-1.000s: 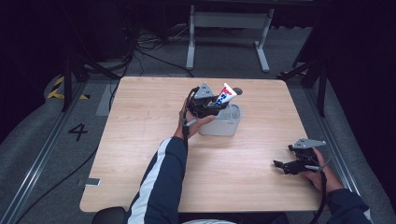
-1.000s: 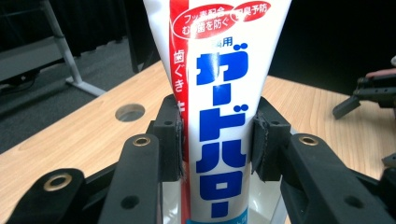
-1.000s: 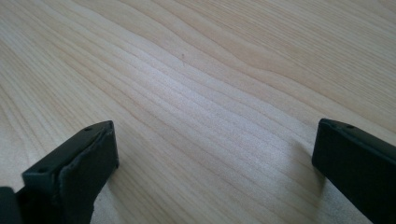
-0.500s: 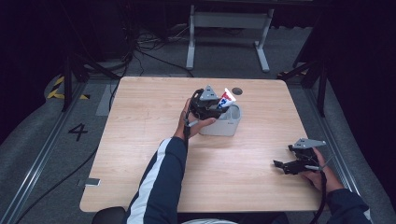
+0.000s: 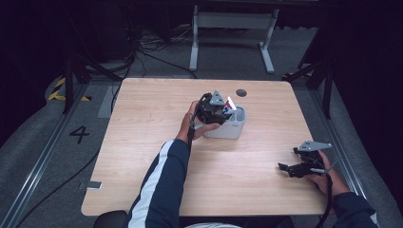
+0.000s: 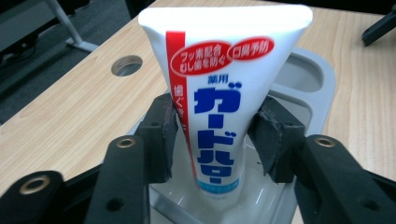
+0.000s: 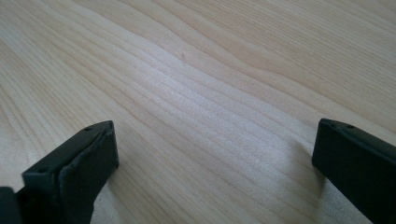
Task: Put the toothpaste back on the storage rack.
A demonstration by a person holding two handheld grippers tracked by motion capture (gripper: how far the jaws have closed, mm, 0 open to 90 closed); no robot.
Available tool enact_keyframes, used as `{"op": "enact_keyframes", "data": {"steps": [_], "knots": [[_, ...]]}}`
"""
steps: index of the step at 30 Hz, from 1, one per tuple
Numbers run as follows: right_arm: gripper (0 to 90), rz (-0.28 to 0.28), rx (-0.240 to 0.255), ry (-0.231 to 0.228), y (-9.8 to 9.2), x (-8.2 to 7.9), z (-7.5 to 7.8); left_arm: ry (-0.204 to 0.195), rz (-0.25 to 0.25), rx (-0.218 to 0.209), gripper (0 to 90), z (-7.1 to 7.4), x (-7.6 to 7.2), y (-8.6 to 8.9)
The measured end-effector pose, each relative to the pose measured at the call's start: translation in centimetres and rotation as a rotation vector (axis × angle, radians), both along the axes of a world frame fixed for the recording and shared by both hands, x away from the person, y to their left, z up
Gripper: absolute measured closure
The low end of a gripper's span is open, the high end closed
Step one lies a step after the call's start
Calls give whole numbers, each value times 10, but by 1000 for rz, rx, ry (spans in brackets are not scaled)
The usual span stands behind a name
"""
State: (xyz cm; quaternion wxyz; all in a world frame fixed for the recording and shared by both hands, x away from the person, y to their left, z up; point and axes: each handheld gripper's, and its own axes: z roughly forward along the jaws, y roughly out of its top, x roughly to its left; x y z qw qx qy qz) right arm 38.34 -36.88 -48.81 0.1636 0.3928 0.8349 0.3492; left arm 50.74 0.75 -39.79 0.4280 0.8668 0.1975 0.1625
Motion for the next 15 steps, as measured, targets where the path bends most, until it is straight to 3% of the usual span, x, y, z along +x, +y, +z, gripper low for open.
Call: {"op": "enact_keyframes", "data": {"steps": [6,15], "knots": [[5,2,1,1,0,0,0,20,18,-45,465,0,1,2],[5,3,3,2,0,0,0,24,28,-63,469,0,1,3]]}}
